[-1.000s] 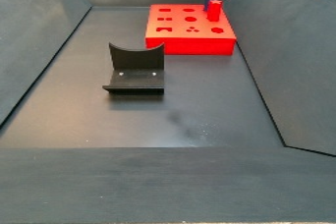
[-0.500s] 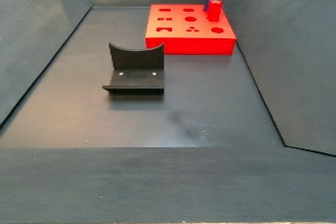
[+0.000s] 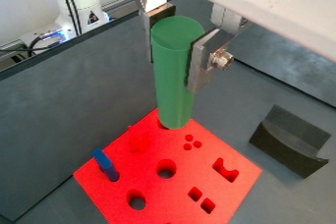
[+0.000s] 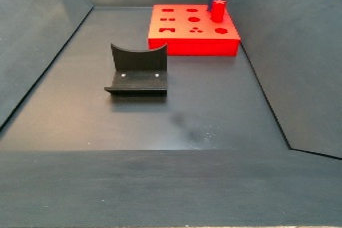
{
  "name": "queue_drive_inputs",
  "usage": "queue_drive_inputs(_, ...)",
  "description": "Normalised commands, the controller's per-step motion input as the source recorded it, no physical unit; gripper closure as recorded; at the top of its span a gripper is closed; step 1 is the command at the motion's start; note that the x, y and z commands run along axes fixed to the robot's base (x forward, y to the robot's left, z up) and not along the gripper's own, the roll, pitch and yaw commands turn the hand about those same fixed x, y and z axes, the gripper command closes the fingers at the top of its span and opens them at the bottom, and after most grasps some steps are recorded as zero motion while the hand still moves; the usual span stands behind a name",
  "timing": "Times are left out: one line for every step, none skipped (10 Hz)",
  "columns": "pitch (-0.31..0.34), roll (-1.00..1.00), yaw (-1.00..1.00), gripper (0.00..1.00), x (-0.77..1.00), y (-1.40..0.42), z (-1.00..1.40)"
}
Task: Pick up the round object. Move up. Place the round object on the fixture. Regrasp the round object. Move to above the board. Insert the round object.
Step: Insert the round object.
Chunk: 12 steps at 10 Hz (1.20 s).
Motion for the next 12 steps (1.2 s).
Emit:
queue_drive_inputs(-0.036,0.00,0.00,1.00,-0.30,0.17,-1.00)
queue_drive_inputs(0.000,0.00,-0.01,1.00,-0.14,0.17,-1.00)
queue_drive_inputs(0.000,0.00,0.00,1.00,0.00,0.12,-1.00)
queue_drive_inputs(-0.036,-0.08,-0.01,1.00,0.14,0.03,-1.00)
queue_drive_inputs(-0.036,-0.14,-0.07,1.00,0.19,0.00,-0.86)
queue_drive_inputs(-0.113,-0.17,-0.17,1.00,0.24,0.00,-0.74)
queue_drive_inputs(-0.150,-0.18,-0.19,1.00,0.27,0.00,-0.71)
queue_drive_inputs(-0.189,-0.16,-0.22,1.00,0.11,0.07,-0.66)
queue_drive_inputs(-0.289,-0.17,-0.26,1.00,0.00,0.12,-0.50)
queue_drive_inputs(-0.306,-0.19,-0.16,1.00,-0.27,0.21,-0.49)
queue_drive_inputs(-0.321,-0.10,-0.04,1.00,-0.42,0.01,-0.58)
queue_drive_inputs(-0.194,-0.04,0.00,1.00,-0.25,0.00,-0.38)
